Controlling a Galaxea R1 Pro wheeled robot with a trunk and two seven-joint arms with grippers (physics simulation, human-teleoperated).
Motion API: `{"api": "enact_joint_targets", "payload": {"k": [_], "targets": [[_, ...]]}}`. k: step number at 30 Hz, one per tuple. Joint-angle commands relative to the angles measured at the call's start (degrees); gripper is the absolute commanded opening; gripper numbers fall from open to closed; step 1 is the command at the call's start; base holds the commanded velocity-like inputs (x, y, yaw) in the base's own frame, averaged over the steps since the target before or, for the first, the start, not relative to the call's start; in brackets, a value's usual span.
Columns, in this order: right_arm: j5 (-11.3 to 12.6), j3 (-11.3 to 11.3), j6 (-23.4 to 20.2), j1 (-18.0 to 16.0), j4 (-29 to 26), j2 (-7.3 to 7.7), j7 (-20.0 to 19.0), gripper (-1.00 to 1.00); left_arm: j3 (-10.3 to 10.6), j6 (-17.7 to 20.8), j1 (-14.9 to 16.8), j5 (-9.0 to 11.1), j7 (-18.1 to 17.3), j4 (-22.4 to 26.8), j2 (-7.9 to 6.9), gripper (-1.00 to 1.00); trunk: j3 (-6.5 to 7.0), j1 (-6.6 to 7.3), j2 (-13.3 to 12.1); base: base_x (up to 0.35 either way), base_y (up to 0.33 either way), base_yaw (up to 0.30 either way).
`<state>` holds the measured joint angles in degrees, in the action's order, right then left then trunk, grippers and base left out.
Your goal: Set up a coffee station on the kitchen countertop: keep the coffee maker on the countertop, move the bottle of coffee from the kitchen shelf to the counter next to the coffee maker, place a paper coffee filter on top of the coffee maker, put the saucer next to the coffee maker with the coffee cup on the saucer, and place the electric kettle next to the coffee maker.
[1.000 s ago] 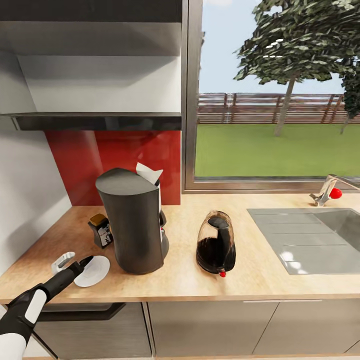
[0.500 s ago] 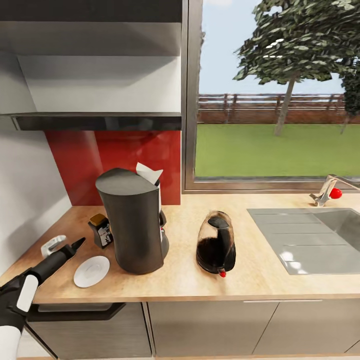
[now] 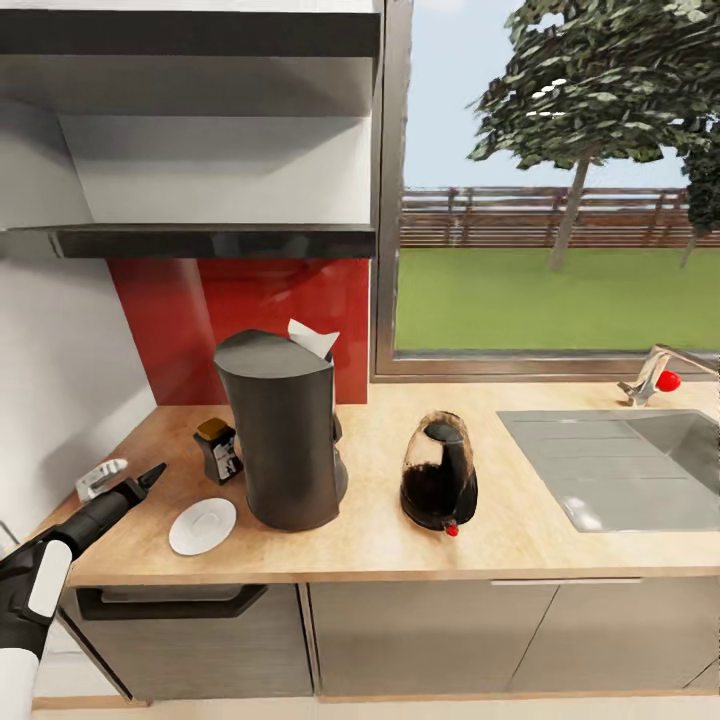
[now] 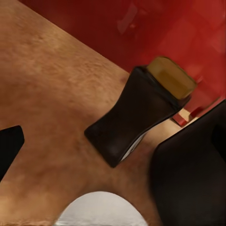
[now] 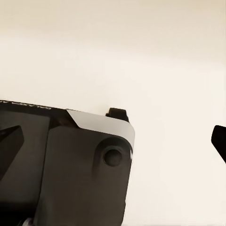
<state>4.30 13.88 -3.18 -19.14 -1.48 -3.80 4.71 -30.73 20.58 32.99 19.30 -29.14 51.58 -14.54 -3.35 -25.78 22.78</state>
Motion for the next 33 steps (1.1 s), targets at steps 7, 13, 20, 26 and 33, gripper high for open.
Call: {"api": "enact_joint_targets", "payload": {"k": [7,13,20,26,33], "targets": [[0.45,0.45,-0.33,-0.03,-0.11,0.02,0.21,1.00,-0.12,0.52,-0.29,0.48,-0.57,0.01,-0.01,1.00,-0.14,-0.01,0.14,-0.279,0.181,-0.021],[0.45,0.45,-0.33,-0.03,-0.11,0.02,0.23,1.00,-0.04,0.44,-0.52,0.49,-0.92,0.01,-0.03,1.00,-0.14,-0.01,0.14,-0.283,0.186,-0.209],[0.45,0.47,-0.33,-0.02,-0.11,0.02,0.23,1.00,0.08,0.29,-1.25,0.50,-7.14,-0.07,0.08,1.00,-0.14,-0.01,0.14,-0.242,0.150,-0.192],[0.45,0.51,-0.33,-0.02,-0.11,0.02,0.22,1.00,0.02,-0.39,-6.35,0.19,-22.99,-0.07,-0.22,1.00,-0.14,-0.01,0.14,-0.039,0.020,-0.022],[0.45,0.57,-0.33,-0.02,-0.11,0.02,0.22,1.00,-0.02,-0.81,-13.30,-0.06,-35.49,-0.09,-1.35,1.00,-0.14,-0.01,0.14,-0.004,0.002,-0.002]]}}
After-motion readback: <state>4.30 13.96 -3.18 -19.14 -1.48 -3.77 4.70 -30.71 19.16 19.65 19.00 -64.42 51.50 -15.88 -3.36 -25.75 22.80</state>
